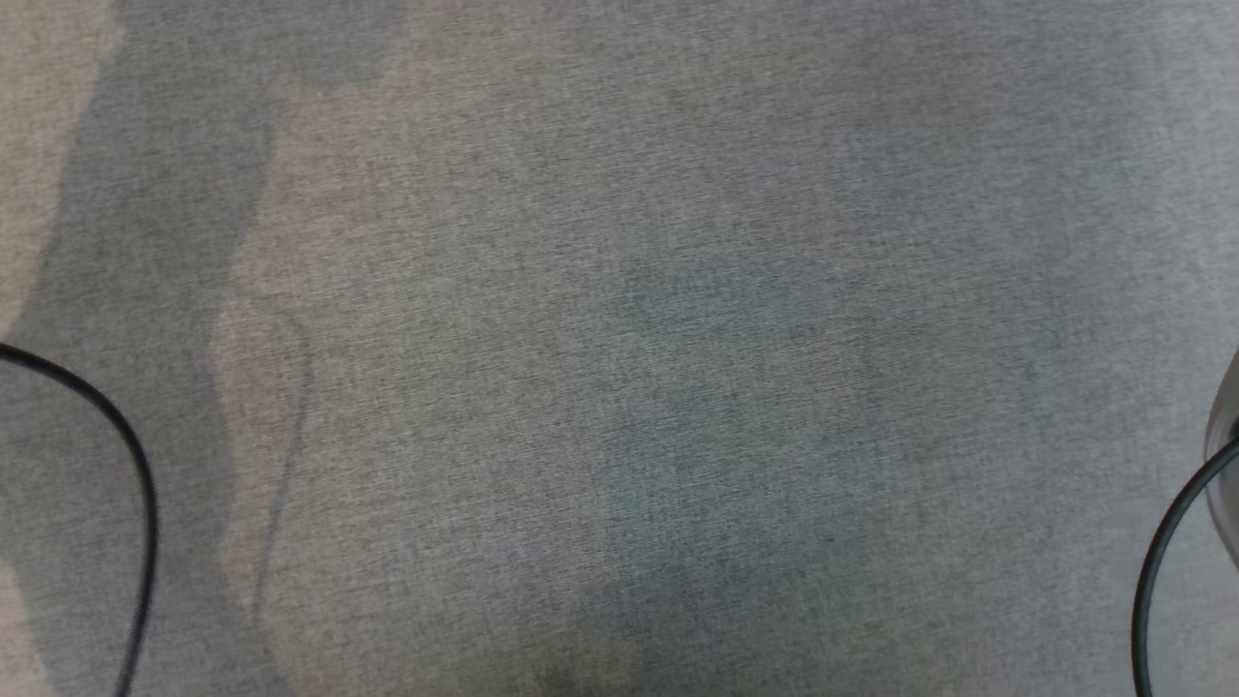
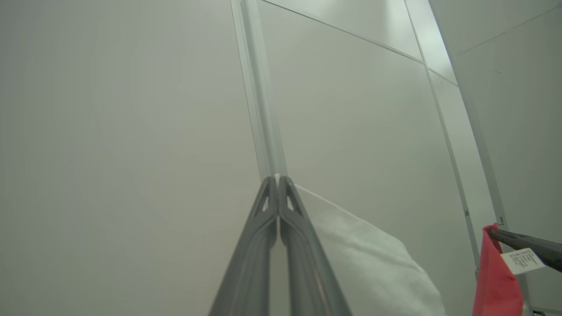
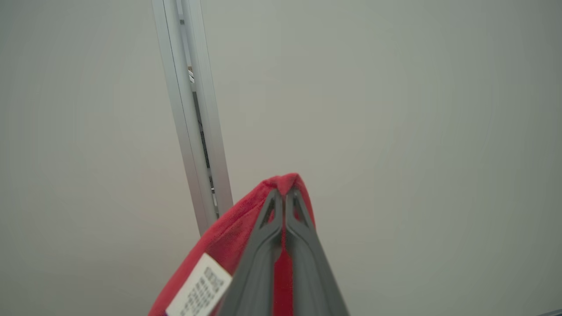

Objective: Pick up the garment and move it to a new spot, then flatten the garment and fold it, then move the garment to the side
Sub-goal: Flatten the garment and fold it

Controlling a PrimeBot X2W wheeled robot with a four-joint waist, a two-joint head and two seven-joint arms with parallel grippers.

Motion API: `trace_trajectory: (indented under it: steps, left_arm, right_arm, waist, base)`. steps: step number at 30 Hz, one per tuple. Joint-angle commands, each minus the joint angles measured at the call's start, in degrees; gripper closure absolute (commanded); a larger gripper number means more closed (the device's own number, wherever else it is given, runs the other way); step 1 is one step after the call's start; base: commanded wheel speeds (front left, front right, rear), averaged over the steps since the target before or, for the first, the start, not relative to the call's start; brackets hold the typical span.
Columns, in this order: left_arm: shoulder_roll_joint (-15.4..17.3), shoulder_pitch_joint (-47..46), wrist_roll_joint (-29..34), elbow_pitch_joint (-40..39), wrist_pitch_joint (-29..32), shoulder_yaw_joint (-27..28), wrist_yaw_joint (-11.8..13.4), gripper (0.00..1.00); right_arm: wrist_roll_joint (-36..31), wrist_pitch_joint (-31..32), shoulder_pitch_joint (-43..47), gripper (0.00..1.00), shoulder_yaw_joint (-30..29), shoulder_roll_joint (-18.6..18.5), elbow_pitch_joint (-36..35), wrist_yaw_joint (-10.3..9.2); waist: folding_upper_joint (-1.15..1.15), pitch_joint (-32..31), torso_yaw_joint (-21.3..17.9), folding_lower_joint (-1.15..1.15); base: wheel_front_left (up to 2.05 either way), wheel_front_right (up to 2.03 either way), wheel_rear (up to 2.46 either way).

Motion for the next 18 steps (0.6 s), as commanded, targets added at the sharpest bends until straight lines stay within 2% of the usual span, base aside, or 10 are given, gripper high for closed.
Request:
trace_trajectory:
  steps: [1, 7, 10, 11, 15, 18]
  left_arm:
    - [0.47, 2.5, 0.46, 0.59, 0.03, -0.52, -0.13, 1.0]
    - [-0.98, 16.3, -1.98, 2.13, 0.02, 1.04, -0.15, 1.0]
    - [-3.2, 26.09, -4.45, -0.17, -0.01, 4.05, -0.15, 1.0]
    - [-5.34, 33.51, -5.99, -2.52, 0.01, 5.5, -0.16, 1.0]
    - [-7.81, 44.8, -8.98, -5.92, 0.01, 7.15, -0.15, 1.0]
    - [-8.2, 55.44, -10.81, -8.08, 0.02, 4.64, -0.16, 1.0]
  right_arm:
    - [-0.8, -0.02, 1.15, 1.0, 0.49, -0.31, 1.27, 0.13]
    - [-3.92, 0.24, 6.66, 1.0, 2.56, -0.36, 10.11, 0.12]
    - [-4.49, 2.38, 10.2, 1.0, 1.25, -1.29, 14.38, 0.07]
    - [-3.93, 4.03, 13.22, 1.0, -0.34, -1.79, 15.83, 0.07]
    - [-4.43, 4.92, 19.58, 1.0, -1.14, -3.01, 15.89, 0.08]
    - [-3.38, 7.12, 26.71, 1.0, -2.15, -4.36, 14.79, 0.08]
  waist:
    - [0.0, 0.26, 0.67, 0.0]
    - [0.0, -2.3, 2.59, 0.0]
    - [0.0, -6.05, 3.7, 0.0]
    - [0.0, -9.33, 4.86, 0.0]
    - [0.0, -14.94, 5.98, 0.0]
    - [0.0, -20.45, 7.01, 0.0]
  base:
    - [0.0, 0.0, 0.0]
    - [0.0, 0.0, 0.0]
    - [0.0, 0.0, 0.0]
    - [0.0, 0.0, 0.0]
    - [0.0, 0.0, 0.0]
    - [0.0, 0.0, 0.0]
